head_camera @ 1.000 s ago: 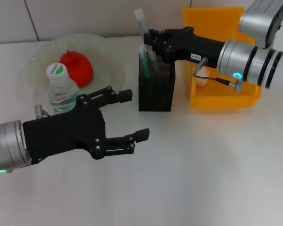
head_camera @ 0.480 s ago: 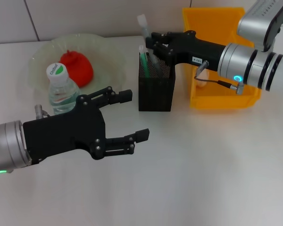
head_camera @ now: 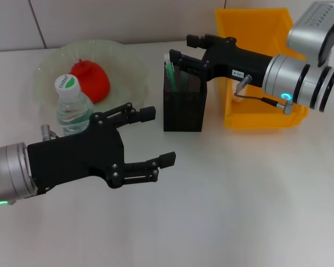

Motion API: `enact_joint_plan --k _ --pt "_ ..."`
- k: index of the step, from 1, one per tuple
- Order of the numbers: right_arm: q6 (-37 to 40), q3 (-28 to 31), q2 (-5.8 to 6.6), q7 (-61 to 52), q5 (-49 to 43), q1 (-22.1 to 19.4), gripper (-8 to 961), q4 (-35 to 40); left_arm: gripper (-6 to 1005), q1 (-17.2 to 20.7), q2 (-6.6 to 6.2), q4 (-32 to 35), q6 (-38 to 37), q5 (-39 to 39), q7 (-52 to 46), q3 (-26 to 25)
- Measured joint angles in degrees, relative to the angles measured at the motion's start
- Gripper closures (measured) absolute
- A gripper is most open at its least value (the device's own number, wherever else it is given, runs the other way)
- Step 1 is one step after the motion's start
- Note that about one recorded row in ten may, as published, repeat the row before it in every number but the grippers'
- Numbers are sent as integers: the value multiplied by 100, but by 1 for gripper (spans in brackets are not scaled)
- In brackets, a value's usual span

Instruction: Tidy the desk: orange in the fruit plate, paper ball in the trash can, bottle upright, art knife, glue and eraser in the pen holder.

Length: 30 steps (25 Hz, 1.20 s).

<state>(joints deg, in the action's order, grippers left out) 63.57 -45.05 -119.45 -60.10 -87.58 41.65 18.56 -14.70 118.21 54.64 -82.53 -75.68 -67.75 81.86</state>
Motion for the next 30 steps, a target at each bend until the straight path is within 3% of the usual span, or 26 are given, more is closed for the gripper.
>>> enact_joint_plan --k 4,6,12,20,30 --pt "328 -54 18 35 -71 -211 517 269 137 4 0 -68 0 0 -1 -122" --pt "410 -70 22 47 -96 -283 323 347 137 10 0 -120 -1 0 -9 -213" --pt "669 -433 22 72 -133 -816 176 893 137 12 0 -192 -68 2 -33 -391" --pt "1642 -513 30 75 -587 -1649 174 1595 137 -57 -69 -491 -323 -76 1 -762" --pt "2676 -845 -2 -692 -1900 -2104 174 2665 136 -237 -112 -718 -357 -594 61 -899"
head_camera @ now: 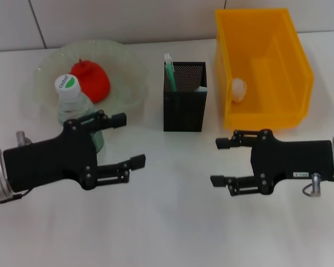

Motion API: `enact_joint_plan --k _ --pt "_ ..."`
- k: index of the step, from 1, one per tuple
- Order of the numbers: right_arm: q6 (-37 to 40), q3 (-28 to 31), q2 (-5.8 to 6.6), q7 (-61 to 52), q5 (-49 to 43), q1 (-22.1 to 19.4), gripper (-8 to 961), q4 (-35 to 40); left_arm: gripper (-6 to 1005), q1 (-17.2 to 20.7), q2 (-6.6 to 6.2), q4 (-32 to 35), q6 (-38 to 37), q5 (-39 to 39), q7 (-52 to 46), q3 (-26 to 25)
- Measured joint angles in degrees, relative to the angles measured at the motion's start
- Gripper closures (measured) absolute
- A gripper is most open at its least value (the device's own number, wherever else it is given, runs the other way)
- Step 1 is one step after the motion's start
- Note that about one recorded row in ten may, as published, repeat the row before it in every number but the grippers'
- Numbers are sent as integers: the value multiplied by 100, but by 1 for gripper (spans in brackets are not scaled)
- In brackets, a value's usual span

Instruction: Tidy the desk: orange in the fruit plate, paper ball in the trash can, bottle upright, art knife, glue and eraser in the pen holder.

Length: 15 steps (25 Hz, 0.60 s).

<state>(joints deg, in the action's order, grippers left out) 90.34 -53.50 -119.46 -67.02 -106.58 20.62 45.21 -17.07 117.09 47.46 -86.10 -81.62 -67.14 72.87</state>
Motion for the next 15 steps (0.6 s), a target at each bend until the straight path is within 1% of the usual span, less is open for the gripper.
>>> enact_joint_plan --k 4,7,9,15 --pt "46 -362 -7 -415 -35 -146 174 488 136 -84 30 -191 -5 -356 239 -1" --pt "58 -506 -7 -668 -36 -236 174 819 136 -105 67 -202 -21 -653 310 -2" --pt "87 -590 -6 -788 -36 -256 174 941 136 -110 74 -202 -33 -805 314 -1" --pt "115 -701 -8 -914 -38 -250 174 1090 137 -82 77 -202 -41 -880 322 -94"
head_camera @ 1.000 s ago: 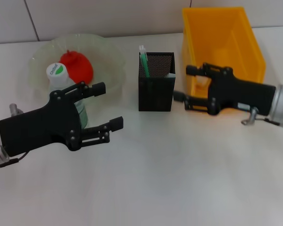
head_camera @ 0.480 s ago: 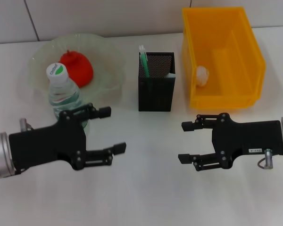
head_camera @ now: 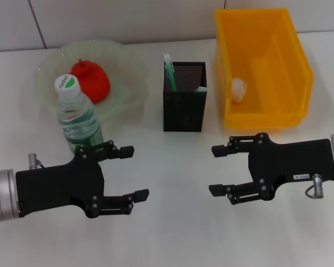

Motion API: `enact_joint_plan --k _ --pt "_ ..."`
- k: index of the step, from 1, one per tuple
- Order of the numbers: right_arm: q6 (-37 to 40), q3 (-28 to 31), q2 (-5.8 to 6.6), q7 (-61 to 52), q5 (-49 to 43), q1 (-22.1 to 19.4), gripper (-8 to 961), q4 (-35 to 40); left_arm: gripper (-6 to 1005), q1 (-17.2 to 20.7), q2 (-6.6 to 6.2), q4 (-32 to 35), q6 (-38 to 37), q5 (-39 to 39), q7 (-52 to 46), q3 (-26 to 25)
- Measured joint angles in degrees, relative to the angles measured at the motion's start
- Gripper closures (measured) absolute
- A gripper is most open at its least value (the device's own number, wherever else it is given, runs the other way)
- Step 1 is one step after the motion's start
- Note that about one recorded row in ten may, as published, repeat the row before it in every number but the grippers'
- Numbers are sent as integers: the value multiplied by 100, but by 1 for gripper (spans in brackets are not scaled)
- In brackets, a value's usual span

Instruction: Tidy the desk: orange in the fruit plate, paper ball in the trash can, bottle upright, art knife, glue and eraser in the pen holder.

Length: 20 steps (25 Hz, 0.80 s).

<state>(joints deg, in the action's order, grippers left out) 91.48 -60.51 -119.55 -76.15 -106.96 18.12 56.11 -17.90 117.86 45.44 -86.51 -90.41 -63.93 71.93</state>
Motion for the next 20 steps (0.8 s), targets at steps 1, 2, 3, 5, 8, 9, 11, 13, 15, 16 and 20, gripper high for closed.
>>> enact_joint_plan --k 1,2,3,5,8,9,11,13,15,16,20 --pt "-8 -20 -1 -2 0 8 174 -1 137 7 0 7 -6 -1 2 -14" --pt "-27 -40 -1 -4 0 17 174 -5 137 14 0 19 -12 3 2 -26" --pt "-46 -59 -1 -4 0 20 174 -16 137 21 0 33 -20 12 2 -34" --pt "-73 -79 -1 -5 0 39 174 -44 137 28 0 45 -30 29 3 -42" --pt "-81 -86 -1 -7 6 56 174 -63 137 19 0 55 -41 32 4 -54" --pt "-81 -95 -1 -9 12 57 174 -63 137 13 0 58 -42 32 4 -55" --pt "-82 -114 0 -15 16 58 174 -63 137 7 0 61 -42 32 8 -56" --pt "-84 -118 1 -19 16 60 174 -63 136 3 0 61 -42 32 12 -56" --pt "-85 -120 2 -20 12 60 174 -63 136 -3 0 61 -43 33 12 -56" --pt "-86 -122 2 -21 12 60 174 -63 136 -6 0 61 -42 33 13 -56" --pt "-87 -132 2 -22 12 54 174 -61 136 -18 0 61 -42 33 13 -56"
